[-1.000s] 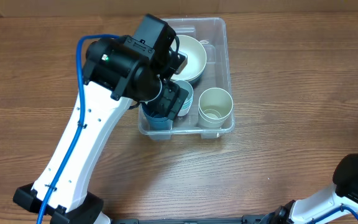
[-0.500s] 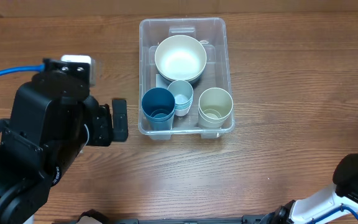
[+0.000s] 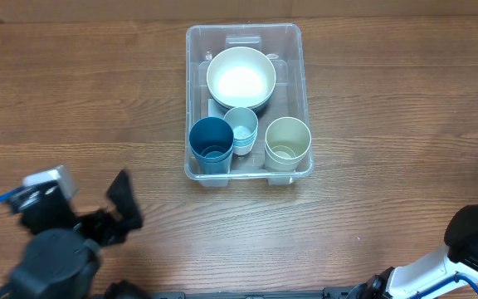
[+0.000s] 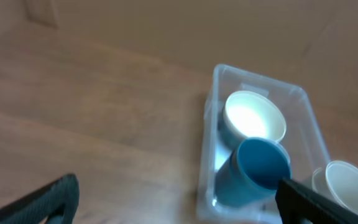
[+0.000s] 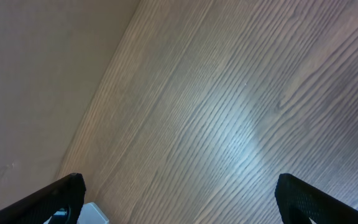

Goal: Pack container

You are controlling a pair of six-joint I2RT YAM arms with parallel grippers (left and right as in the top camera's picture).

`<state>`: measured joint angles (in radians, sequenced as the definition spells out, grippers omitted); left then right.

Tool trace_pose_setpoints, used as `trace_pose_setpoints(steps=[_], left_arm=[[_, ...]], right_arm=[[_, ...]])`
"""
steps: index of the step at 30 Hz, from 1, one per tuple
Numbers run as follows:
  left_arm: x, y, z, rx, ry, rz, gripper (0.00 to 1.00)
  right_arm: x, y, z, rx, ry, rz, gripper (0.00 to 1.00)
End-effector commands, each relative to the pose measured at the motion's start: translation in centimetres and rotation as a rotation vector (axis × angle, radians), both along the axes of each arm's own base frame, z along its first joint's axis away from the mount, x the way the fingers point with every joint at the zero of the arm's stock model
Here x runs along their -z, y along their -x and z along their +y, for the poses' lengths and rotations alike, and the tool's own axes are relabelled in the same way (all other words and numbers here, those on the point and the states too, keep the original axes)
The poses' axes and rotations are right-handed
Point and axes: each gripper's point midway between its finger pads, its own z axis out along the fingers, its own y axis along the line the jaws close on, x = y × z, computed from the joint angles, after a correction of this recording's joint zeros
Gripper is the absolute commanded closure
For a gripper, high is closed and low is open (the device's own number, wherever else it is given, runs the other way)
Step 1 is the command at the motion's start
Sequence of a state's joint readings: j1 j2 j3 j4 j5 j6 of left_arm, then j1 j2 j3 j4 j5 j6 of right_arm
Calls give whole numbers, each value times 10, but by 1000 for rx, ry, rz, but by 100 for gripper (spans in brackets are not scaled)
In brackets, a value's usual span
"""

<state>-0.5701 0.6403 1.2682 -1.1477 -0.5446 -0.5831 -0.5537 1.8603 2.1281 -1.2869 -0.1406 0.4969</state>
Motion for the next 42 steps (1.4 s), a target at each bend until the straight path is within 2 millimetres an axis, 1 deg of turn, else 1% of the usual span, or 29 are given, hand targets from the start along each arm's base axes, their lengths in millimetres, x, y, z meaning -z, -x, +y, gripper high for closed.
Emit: trace_pose_setpoints(steps=[1, 4, 6, 7, 9, 11, 13, 15, 17, 18, 20, 22, 24, 25, 26, 29, 31, 33, 36, 39, 40, 42], left_arm=[[63, -15, -4, -20, -69, 46, 0], [108, -26, 9, -174, -33, 8, 0], [147, -32, 16, -267, -30, 8, 0], [171, -30, 23, -337, -1, 20, 0], [207, -23, 34, -443, 35, 40, 0], [221, -18, 44, -514, 40, 29, 0], [222, -17, 46, -517, 32, 31, 0], [217, -23, 41, -512, 73, 0, 0], [219, -25, 35, -485, 97, 12, 0], [220, -25, 33, -464, 77, 26, 0], [224, -27, 24, -326, -72, 95, 0], [224, -33, 8, -166, -185, 126, 0], [213, -46, -19, 53, -301, 90, 0], [206, -48, -29, 143, -334, 57, 0], [201, -48, -32, 205, -340, 36, 0], [189, -46, -26, 263, -334, -17, 0], [186, -44, -23, 278, -308, -53, 0], [198, -39, -22, 285, -278, -84, 0], [208, -40, -26, 302, -257, -142, 0], [209, -44, -26, 293, -249, -209, 0], [212, -45, -26, 295, -244, -227, 0], [212, -46, -22, 283, -243, -227, 0]], right_arm=[[-2, -1, -1, 4, 10, -3, 0], [-2, -1, -1, 4, 10, -3, 0], [-2, -1, -1, 4, 10, -3, 0], [-2, -1, -1, 4, 10, -4, 0], [-2, -1, -1, 4, 10, -3, 0], [-2, -1, -1, 4, 10, -4, 0], [-2, -1, -1, 4, 10, -3, 0], [-2, -1, -1, 4, 10, -3, 0], [-2, -1, -1, 4, 10, -3, 0], [-2, -1, -1, 4, 10, -3, 0], [-2, -1, -1, 4, 10, -3, 0], [-2, -1, -1, 4, 10, -3, 0], [-2, -1, -1, 4, 10, -3, 0], [-2, -1, -1, 4, 10, -4, 0], [-2, -1, -1, 4, 10, -3, 0], [-2, -1, -1, 4, 10, -3, 0], [-2, -1, -1, 4, 10, -3, 0], [-2, -1, -1, 4, 10, -3, 0], [-2, -1, -1, 4, 10, -4, 0], [-2, -1, -1, 4, 10, -3, 0], [-2, -1, -1, 4, 10, -3, 0], [-2, -1, -1, 4, 10, -4, 0]])
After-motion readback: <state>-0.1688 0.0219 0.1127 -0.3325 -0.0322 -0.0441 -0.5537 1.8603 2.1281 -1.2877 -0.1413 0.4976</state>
